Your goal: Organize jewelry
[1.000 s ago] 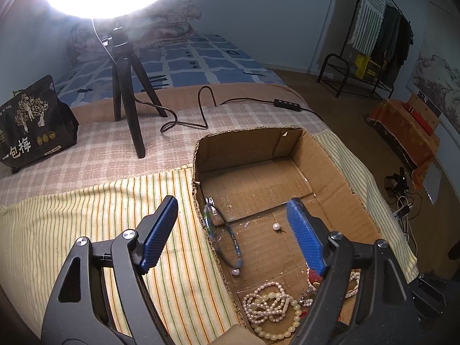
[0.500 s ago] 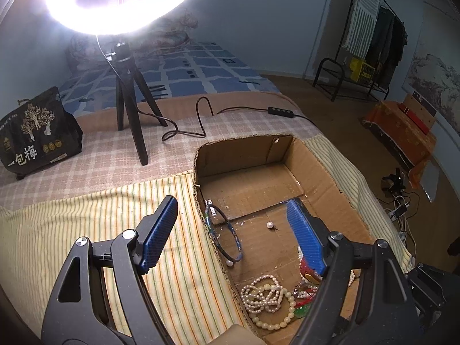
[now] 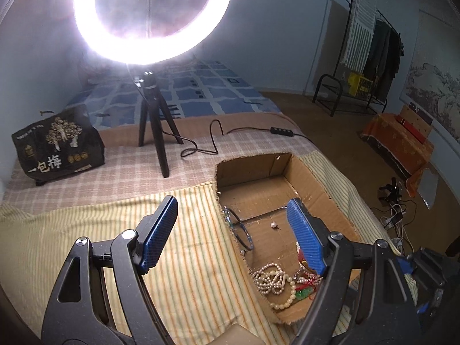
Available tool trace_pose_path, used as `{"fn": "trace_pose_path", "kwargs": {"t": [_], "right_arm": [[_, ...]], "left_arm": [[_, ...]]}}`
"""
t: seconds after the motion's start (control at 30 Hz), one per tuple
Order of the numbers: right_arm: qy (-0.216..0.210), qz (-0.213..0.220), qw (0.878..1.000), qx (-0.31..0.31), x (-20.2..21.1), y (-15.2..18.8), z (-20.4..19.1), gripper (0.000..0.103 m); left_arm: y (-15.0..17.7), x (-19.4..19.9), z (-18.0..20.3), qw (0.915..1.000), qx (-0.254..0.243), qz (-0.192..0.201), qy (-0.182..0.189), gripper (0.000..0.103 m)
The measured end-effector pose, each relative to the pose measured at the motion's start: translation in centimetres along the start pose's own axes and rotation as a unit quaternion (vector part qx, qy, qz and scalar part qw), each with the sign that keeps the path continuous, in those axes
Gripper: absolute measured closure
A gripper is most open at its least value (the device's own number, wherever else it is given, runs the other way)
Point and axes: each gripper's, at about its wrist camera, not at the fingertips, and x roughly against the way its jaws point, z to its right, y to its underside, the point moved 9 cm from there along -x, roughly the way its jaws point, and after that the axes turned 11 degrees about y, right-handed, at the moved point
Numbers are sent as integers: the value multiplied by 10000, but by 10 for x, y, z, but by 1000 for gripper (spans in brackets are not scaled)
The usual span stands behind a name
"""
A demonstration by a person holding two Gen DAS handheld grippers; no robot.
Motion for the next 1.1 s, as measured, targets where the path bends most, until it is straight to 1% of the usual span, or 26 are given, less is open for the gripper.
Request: {"fn": "trace_pose_path", "kwargs": {"t": [0.07,0.23,0.43,0.5,0.57,0.6,0.9,1.1], "right_arm": [[98,102,9999,-30,8,-3,2,36],[309,271,9991,-78,25,-9,4,35],[686,562,9959,-181,48,-16,14,24],[776,644,9946,-244,54,-19,19,24],[779,691,9940,-321,60,-21,21,24],[777,712,9938,-359,63,-21,22,24],[867,958,9908,-398,83,-16,24,23],[912,1040,9900,-265,88,-9,20,23]], "left_arm": [[-1,13,-1,10000,6,72,12,22],[-3,45,-7,9997,-2,243,-16,22],[0,83,-8,9991,-32,433,-31,22],[2,94,-8,9988,-58,474,-47,21],[5,107,-5,9984,-74,547,-74,13],[6,114,-4,9981,-75,606,-87,12],[24,149,4,9977,-86,649,-190,12],[39,162,8,9973,-189,601,-364,11]]}}
